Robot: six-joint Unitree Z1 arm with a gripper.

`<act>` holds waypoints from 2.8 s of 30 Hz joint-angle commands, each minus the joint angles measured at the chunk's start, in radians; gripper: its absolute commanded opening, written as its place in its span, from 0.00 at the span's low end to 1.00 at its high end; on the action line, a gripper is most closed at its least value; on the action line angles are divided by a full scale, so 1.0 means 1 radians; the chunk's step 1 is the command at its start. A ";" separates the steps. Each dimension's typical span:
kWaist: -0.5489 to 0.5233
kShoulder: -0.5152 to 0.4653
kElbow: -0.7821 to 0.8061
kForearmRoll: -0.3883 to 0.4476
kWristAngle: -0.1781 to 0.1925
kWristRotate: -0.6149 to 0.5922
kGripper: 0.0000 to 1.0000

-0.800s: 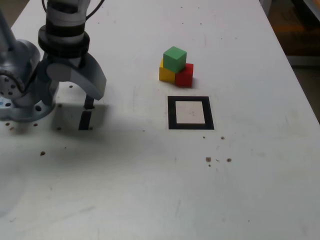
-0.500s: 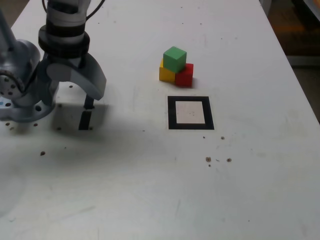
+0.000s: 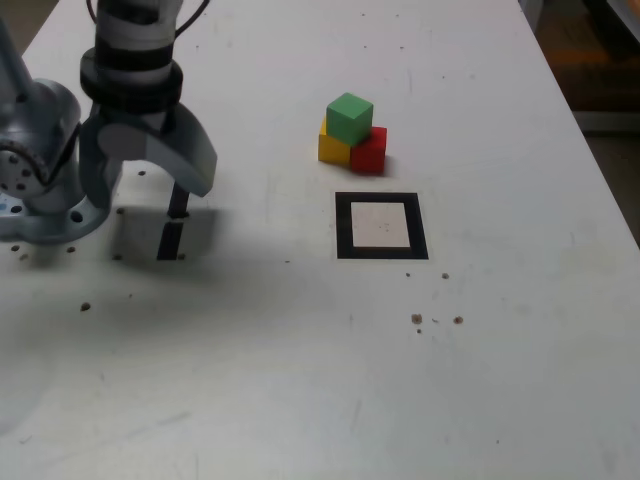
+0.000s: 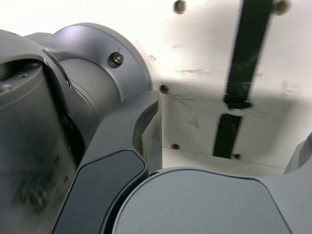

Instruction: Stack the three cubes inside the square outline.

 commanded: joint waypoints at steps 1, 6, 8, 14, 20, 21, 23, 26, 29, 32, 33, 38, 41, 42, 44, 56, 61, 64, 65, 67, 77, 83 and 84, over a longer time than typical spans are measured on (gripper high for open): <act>0.012 -0.008 -0.048 0.042 0.016 0.007 1.00; 0.052 -0.022 -0.298 0.253 0.061 0.026 1.00; 0.072 -0.032 -0.398 0.312 0.061 0.037 1.00; 0.128 -0.021 -0.620 0.389 0.061 0.095 1.00; 0.154 0.099 -0.805 0.420 0.059 0.141 1.00; 0.154 0.120 -0.840 0.424 0.060 0.147 1.00; 0.154 0.163 -0.907 0.435 0.061 0.165 1.00; 0.164 0.228 -0.988 0.449 0.067 0.215 1.00; 0.187 0.278 -1.006 0.449 0.072 0.264 1.00; 0.215 0.320 -0.979 0.437 0.081 0.299 1.00; 0.222 0.334 -0.965 0.429 0.085 0.308 1.00; 0.247 0.393 -0.890 0.361 0.112 0.355 0.99; 0.263 0.408 -0.835 0.311 0.124 0.378 0.99; 0.267 0.411 -0.819 0.298 0.127 0.383 0.99; 0.274 0.422 -0.796 0.277 0.133 0.394 0.99; 0.275 0.519 -0.781 0.186 0.151 0.407 0.95; 0.273 0.541 -0.791 0.165 0.149 0.412 0.87; 0.272 0.550 -0.799 0.171 0.154 0.414 0.77; 0.272 0.551 -0.801 0.172 0.156 0.414 0.74; 0.272 0.554 -0.803 0.171 0.161 0.414 0.66; 0.272 0.560 -0.799 0.148 0.160 0.420 0.43; 0.272 0.539 -0.797 0.140 0.159 0.415 0.29; 0.272 0.531 -0.796 0.143 0.162 0.412 0.27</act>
